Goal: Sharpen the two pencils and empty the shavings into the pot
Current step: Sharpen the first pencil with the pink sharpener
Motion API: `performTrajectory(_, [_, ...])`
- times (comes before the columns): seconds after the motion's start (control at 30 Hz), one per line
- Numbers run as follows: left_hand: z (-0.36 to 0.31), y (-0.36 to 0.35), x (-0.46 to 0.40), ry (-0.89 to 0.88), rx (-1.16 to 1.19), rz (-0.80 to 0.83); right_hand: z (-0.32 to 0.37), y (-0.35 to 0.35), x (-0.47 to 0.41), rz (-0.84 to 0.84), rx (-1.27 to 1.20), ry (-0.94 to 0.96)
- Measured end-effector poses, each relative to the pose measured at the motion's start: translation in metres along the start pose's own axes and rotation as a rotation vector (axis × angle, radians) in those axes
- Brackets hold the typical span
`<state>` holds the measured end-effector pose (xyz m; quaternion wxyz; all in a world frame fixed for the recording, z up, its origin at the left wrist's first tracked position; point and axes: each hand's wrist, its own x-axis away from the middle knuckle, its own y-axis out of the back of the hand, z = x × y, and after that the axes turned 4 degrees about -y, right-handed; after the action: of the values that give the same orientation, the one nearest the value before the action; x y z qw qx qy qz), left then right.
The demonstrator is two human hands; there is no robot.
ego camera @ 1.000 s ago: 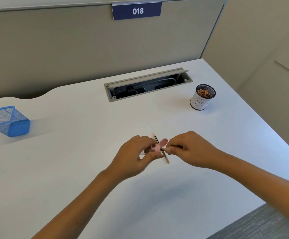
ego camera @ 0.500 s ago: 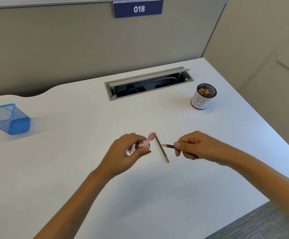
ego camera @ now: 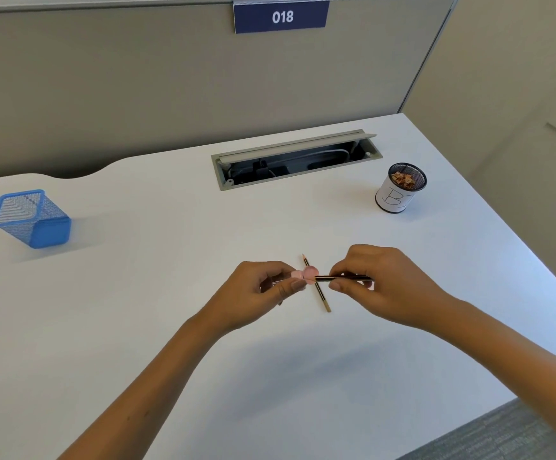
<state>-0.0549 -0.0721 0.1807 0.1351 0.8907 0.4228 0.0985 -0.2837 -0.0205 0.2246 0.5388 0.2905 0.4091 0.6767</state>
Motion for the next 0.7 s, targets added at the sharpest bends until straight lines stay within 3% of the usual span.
performTrajectory(0.17, [-0.011,0.0,-0.004,0.067,0.082,0.159,0.005,-0.004,0.001,-0.142,0.52,0.338])
performTrajectory(0.3, [-0.017,0.0,-0.007,0.188,0.3,0.29,0.008,-0.005,0.001,-0.274,0.54,0.454])
performTrajectory(0.4, [-0.013,-0.005,-0.008,0.138,0.103,0.176,0.007,-0.013,0.0,-0.162,0.42,0.296])
performTrajectory(0.53, [0.001,-0.013,-0.006,-0.274,-0.47,-0.089,0.003,-0.02,-0.006,-0.004,0.093,-0.033])
performTrajectory(0.7, [0.024,-0.01,-0.007,-0.64,-0.758,-0.162,0.004,-0.025,-0.01,0.248,-0.377,-0.442])
